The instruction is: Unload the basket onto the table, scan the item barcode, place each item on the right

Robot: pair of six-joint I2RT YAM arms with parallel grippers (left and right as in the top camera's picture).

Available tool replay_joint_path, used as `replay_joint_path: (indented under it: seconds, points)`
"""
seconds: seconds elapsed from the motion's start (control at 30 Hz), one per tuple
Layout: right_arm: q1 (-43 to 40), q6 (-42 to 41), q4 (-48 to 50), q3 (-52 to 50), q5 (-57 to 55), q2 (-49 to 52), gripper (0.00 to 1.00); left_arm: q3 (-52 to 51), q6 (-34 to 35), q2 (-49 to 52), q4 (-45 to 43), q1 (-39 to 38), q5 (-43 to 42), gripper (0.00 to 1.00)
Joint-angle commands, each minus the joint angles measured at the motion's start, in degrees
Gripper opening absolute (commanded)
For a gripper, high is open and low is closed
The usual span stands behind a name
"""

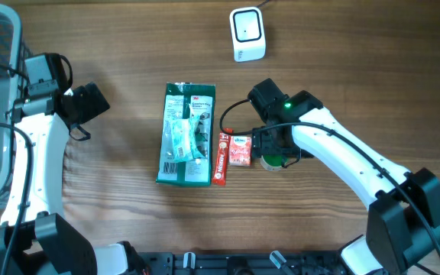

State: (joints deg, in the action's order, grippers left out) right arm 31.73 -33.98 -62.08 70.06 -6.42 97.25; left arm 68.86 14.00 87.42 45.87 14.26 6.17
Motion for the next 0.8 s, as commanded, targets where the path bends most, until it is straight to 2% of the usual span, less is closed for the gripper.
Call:
replay_joint_path:
  seconds: [0.0, 0.1, 0.27, 0.37, 0.5, 0.6, 0.63, 0.67, 0.77]
  points:
    - [-0.17, -7.06, 1.07, -2.16, 1.18, 0.37, 0.95, 0.52, -0.72, -0.42, -0.15, 0.26, 0.13, 1.0]
    - [-0.07, -6.86, 4.79, -4.9, 4.09, 0.42, 0.94, 0.52, -0.72, -0.42, -0.15, 0.26, 0.13, 1.0]
    - [-0.07, -0.79, 7.02, -5.18, 3.93, 0.42, 0.87, 0.52, -0.74, -0.42, -0.15, 0.26, 0.13, 1.0]
    - [-0.07, 1.86, 7.8, -5.18, 3.89, 0.42, 0.74, 0.52, -0.74, -0.42, -0.15, 0.26, 0.13, 1.0]
    - [-0.07, 8.2, 8.55, -5.18, 3.08, 0.42, 0.69, 0.52, -0.74, -0.42, -0.15, 0.26, 0.13, 1.0]
    - [-0.07, 11.52, 10.16, -5.18, 2.21, 0.42, 0.59, 0.52, -0.74, -0.42, -0.15, 0.26, 0.13, 1.0]
    - [-0.07, 13.0, 11.02, -5.18, 2.19, 0.42, 0.59, 0.52, -0.74, -0.42, -0.15, 0.26, 0.13, 1.0]
    - [-0.07, 13.25, 11.69, -5.18, 2.19, 0.42, 0.65, 0.52, -0.74, -0.42, -0.15, 0.26, 0.13, 1.0]
    - [-0.07, 13.25, 11.93, -5.16, 2.16, 0.42, 0.73, 0.52, -0.74, -0.42, -0.15, 0.26, 0.13, 1.0]
